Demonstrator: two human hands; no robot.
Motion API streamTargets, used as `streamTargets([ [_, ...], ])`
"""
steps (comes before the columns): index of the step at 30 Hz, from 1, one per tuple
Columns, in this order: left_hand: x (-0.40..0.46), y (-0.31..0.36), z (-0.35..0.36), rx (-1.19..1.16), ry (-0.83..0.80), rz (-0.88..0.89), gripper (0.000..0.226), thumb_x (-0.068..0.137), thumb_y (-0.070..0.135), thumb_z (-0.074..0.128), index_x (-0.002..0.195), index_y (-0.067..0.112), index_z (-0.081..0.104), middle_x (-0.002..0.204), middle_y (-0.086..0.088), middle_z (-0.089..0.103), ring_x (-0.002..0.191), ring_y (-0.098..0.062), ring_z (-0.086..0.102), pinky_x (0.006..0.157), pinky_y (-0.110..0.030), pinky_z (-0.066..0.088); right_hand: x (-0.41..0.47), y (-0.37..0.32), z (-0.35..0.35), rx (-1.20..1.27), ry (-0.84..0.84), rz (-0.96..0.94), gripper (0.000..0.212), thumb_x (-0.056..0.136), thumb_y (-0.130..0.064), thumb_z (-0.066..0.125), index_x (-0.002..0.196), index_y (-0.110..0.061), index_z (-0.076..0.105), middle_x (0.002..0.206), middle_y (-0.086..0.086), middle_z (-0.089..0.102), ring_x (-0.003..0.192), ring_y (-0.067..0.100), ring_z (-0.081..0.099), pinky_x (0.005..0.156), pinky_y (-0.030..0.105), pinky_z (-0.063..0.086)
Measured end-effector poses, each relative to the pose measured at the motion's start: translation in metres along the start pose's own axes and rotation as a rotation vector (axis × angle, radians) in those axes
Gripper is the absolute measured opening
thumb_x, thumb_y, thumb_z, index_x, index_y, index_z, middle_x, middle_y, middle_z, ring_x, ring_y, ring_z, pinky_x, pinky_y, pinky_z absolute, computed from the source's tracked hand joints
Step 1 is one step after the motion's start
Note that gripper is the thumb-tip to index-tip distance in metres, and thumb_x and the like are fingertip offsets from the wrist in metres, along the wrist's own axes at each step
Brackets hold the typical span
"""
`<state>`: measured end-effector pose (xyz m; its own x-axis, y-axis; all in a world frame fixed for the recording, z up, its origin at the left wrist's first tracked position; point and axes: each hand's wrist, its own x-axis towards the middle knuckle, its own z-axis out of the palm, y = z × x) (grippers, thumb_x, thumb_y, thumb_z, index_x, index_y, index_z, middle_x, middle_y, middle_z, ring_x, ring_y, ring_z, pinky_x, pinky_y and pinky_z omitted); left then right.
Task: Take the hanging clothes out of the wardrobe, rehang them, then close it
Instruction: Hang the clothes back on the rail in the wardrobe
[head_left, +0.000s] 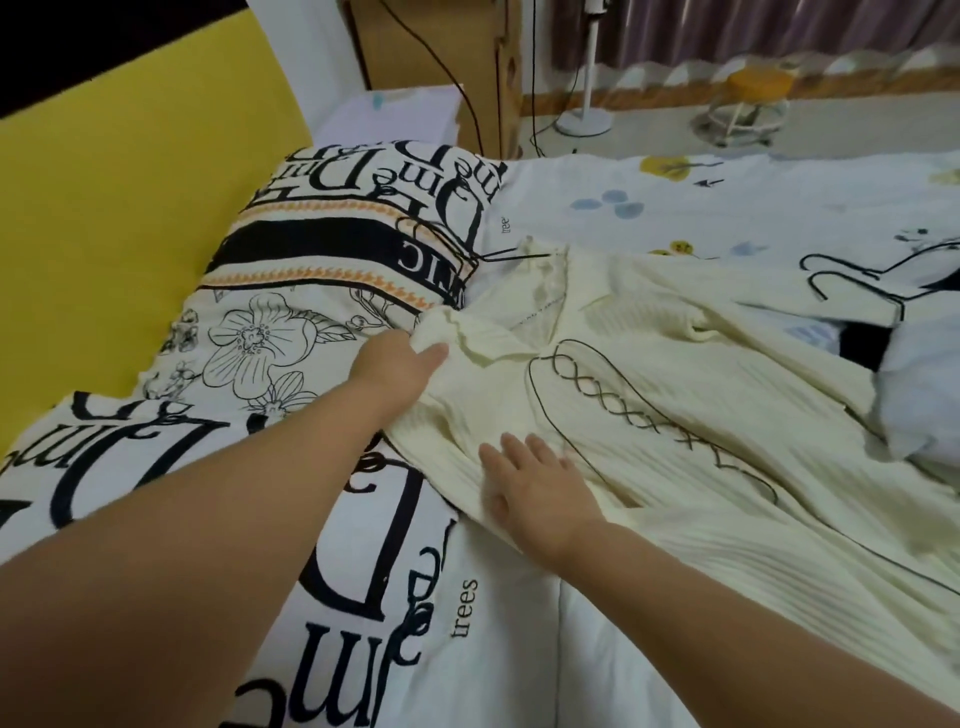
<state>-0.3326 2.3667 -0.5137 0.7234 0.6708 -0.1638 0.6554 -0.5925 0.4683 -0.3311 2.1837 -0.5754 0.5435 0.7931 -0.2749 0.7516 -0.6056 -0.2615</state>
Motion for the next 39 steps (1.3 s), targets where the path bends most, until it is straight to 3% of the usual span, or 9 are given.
streamTargets([
  [4,-0.035,0.014,-0.007,-0.022,0.087,0.093,0.039,0.097,0.039,0.038,0.066,0.016,0.042,0.068,0.001,0.048,0.072,-0.023,0.048,0.060,-0.030,0.032,-0.019,-0.001,-0.023,0.007,0.004,0.016,0.043,0.099,-0.026,0.033,0.141,-0.018,0.027,0.153,0.005,0.016,0.142,0.025,0.012,0.109,0.042,0.026],
  [8,-0.079,0.031,-0.025,-0.144,0.173,0.120,0.038,0.097,0.035,0.039,0.067,0.012,0.043,0.063,0.000,0.047,0.063,-0.021,0.046,0.050,-0.028,0.030,-0.044,0.004,-0.058,0.049,0.247,0.101,0.037,0.096,-0.021,0.042,0.132,-0.012,0.042,0.144,0.012,0.032,0.133,0.030,0.030,0.102,0.040,0.034],
  [13,-0.140,0.063,-0.079,-0.142,0.234,0.240,0.033,0.095,0.032,0.044,0.067,0.015,0.044,0.058,0.000,0.045,0.052,-0.015,0.040,0.047,-0.028,0.027,-0.085,0.018,-0.121,0.146,0.601,0.156,0.035,0.065,0.000,0.075,0.099,-0.001,0.065,0.102,0.023,0.063,0.090,0.041,0.063,0.072,0.044,0.054],
  [18,-0.201,0.096,-0.144,-0.112,0.278,0.393,0.027,0.092,0.032,0.049,0.071,0.015,0.053,0.057,0.002,0.049,0.052,-0.014,0.044,0.048,-0.026,0.027,-0.139,0.019,-0.215,0.270,0.822,0.222,0.040,0.086,-0.003,0.054,0.126,-0.002,0.050,0.134,0.019,0.043,0.126,0.033,0.039,0.104,0.039,0.034],
  [22,-0.251,0.112,-0.194,-0.150,0.297,0.480,0.024,0.091,0.036,0.050,0.073,0.023,0.058,0.057,0.004,0.053,0.055,-0.013,0.050,0.048,-0.024,0.028,-0.198,0.030,-0.283,0.281,0.978,0.366,0.049,0.088,0.000,0.046,0.136,-0.007,0.039,0.145,0.015,0.030,0.134,0.030,0.029,0.111,0.040,0.026],
  [27,-0.308,0.115,-0.244,-0.171,0.277,0.591,0.040,0.071,0.060,0.034,0.071,0.030,0.060,0.053,0.010,0.055,0.051,-0.007,0.053,0.045,-0.026,0.036,-0.252,0.051,-0.342,0.442,0.758,0.503,0.064,0.093,0.007,0.034,0.150,-0.013,0.011,0.158,0.005,0.008,0.145,0.021,0.008,0.117,0.037,0.014],
  [30,-0.342,0.114,-0.270,-0.196,0.297,0.647,0.022,0.071,0.052,0.039,0.068,0.039,0.057,0.062,0.019,0.058,0.057,0.002,0.052,0.044,-0.016,0.030,-0.277,0.048,-0.362,0.558,0.602,0.380,0.057,0.097,0.002,0.036,0.149,-0.016,0.019,0.157,0.002,0.016,0.144,0.020,0.016,0.115,0.034,0.018],
  [33,-0.375,0.110,-0.297,-0.225,0.320,0.683,0.026,0.070,0.050,0.041,0.078,0.031,0.056,0.059,0.009,0.056,0.052,-0.006,0.051,0.045,-0.020,0.031,-0.304,0.034,-0.375,0.501,0.593,0.295,0.050,0.097,-0.004,0.044,0.144,-0.015,0.032,0.150,0.003,0.032,0.138,0.021,0.029,0.109,0.031,0.026],
  [39,-0.432,0.102,-0.347,-0.234,0.370,0.707,0.014,0.067,0.047,0.043,0.056,0.045,0.051,0.041,0.020,0.038,0.040,0.005,0.037,0.041,-0.012,0.025,-0.358,-0.004,-0.409,0.489,0.611,0.244,0.012,0.092,-0.007,0.051,0.098,-0.016,0.046,0.090,0.005,0.054,0.087,0.026,0.050,0.069,0.034,0.037],
])
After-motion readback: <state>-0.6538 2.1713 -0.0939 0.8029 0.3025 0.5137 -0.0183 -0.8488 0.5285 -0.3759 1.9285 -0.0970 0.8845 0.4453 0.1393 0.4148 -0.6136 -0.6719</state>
